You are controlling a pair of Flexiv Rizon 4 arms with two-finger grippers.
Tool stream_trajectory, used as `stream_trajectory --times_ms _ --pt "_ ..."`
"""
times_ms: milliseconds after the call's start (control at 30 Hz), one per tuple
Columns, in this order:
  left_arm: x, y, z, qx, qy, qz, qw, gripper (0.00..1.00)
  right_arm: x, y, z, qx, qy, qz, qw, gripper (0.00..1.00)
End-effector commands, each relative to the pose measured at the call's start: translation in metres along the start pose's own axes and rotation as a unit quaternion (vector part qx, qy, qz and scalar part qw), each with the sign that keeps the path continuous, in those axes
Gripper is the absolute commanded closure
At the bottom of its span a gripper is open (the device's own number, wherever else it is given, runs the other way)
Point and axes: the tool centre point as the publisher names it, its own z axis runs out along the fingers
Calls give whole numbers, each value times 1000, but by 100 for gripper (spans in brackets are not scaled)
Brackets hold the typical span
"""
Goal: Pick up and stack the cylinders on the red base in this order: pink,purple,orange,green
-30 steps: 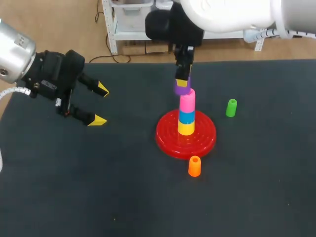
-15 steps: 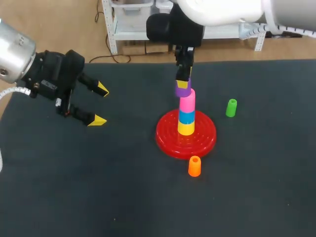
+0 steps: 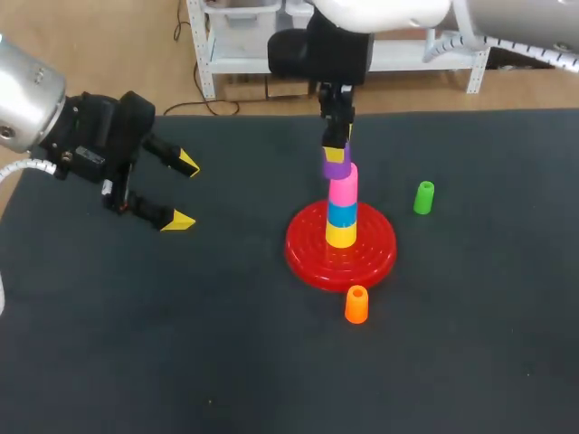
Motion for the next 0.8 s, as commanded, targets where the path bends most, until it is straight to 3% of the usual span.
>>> stream_trajectory --times_ms 33,800 --pt "0 0 1 -1 0 0 1000 0 -1 -2 2 -2 2 1 1000 100" --pt "0 0 1 -1 0 0 1000 0 12 -10 14 4 -7 19 1000 100"
